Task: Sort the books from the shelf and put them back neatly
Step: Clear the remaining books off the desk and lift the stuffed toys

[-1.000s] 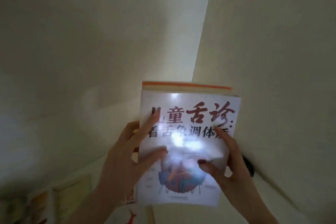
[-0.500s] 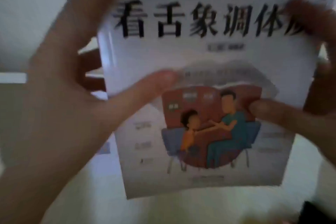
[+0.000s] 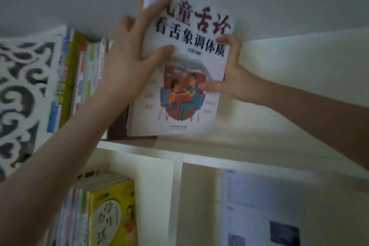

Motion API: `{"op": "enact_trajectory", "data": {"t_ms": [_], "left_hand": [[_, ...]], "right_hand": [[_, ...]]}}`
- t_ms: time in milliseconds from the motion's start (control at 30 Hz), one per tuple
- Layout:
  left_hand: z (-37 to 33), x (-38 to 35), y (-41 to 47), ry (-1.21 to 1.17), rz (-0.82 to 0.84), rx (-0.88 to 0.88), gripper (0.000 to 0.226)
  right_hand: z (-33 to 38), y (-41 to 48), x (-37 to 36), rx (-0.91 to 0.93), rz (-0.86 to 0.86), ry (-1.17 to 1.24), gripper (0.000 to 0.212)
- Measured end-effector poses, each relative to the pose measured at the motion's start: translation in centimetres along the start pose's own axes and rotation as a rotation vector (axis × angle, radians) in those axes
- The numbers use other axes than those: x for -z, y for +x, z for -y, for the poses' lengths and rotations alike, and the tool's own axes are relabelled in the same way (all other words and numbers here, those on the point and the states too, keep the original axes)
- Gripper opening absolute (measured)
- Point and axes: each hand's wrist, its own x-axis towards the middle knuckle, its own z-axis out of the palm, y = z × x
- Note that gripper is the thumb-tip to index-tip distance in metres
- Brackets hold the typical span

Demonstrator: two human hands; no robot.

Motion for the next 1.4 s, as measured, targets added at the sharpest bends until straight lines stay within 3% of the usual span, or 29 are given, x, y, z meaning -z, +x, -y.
{"op": "enact_trajectory", "data": {"t_ms": [100, 200, 367, 600, 800, 867, 1000, 1200, 1300, 1400], "left_hand": [[4.4, -0.5, -2.9, 0.063, 0.09, 0.03, 0.059], [8.1, -1.2, -2.5, 0.081, 0.056, 0.161, 0.056], [11.2, -2.6, -2.6, 0.139, -0.015, 0.188, 0.05], [13.9, -3.5, -2.7, 0.322, -0.037, 0.168, 0.049], [14.5, -5.7, -3.6, 0.55, -0.171, 0.016, 0.063], [15.5, -6.1, -4.1, 0.681, -0.161, -0.047, 0.069], [17.1, -6.1, -4.2, 0.775, -0.024, -0.134, 0.053], [15.8, -6.0, -4.3, 0.714, 0.014, -0.003, 0.044], [14.9, -5.4, -4.1, 0.633, -0.021, -0.05, 0.047], [14.0, -4.5, -4.9, 0.578, 0.017, -0.151, 0.039]], "right_hand": [[-2.5, 0.6, -6.3, -0.138, 0.1, 0.15, 0.087], [-5.3, 1.8, -9.9, -0.197, 0.113, 0.368, 0.084], [-7.5, 4.4, -13.2, -0.186, 0.204, 0.525, 0.078], [-9.2, 5.0, -16.9, -0.24, 0.278, 0.26, 0.119], [-10.0, 5.3, -18.6, -0.245, 0.276, -0.12, 0.12], [-10.0, 5.0, -18.9, -0.267, 0.311, -0.069, 0.112], [-9.8, 4.6, -19.1, -0.297, 0.302, 0.03, 0.106], [-7.4, 3.8, -18.4, -0.333, 0.276, -0.08, 0.097], [-5.4, 2.7, -18.0, -0.331, 0.286, 0.104, 0.086], [-4.2, 2.4, -18.2, -0.324, 0.328, 0.155, 0.091]]}}
